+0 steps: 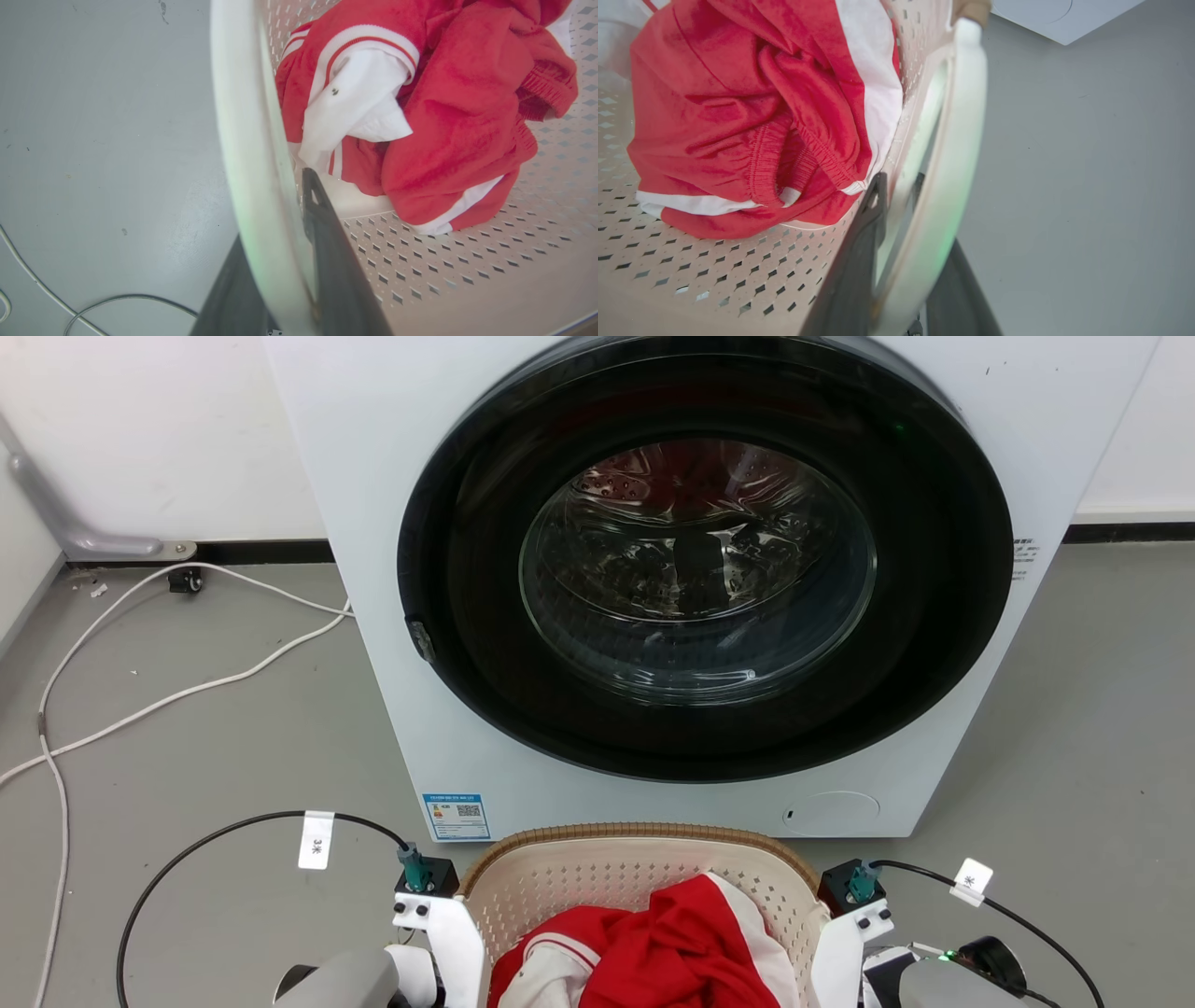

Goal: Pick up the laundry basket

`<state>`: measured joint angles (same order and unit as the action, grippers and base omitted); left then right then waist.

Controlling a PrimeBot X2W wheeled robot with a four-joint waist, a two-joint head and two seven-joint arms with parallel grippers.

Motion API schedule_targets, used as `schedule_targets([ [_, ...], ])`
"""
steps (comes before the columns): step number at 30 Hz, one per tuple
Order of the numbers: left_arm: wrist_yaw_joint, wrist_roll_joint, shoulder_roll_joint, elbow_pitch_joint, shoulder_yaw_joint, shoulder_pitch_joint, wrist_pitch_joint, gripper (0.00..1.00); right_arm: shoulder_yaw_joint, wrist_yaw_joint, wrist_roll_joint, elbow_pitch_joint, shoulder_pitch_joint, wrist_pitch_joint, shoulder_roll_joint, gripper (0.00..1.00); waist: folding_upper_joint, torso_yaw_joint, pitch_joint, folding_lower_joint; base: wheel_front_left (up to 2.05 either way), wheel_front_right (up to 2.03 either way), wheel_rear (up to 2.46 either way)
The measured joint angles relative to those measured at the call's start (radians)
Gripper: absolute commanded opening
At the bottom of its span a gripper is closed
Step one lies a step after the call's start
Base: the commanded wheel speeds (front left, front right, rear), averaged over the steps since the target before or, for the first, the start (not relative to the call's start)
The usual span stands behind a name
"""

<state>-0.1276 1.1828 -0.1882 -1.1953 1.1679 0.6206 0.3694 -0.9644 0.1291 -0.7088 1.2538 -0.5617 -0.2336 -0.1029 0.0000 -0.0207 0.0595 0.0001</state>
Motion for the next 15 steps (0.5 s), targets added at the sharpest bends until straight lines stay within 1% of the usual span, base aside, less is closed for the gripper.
schedule_targets([
  [15, 0.0, 0.021, -0.001, -0.006, 0.022, 0.004, -0.003, 0.0, -0.052, 0.0, -0.056, 0.005, -0.007, 0.001, -0.001, 0.0, 0.0, 0.001, -0.003, 0.0, 0.0, 0.0, 0.0],
])
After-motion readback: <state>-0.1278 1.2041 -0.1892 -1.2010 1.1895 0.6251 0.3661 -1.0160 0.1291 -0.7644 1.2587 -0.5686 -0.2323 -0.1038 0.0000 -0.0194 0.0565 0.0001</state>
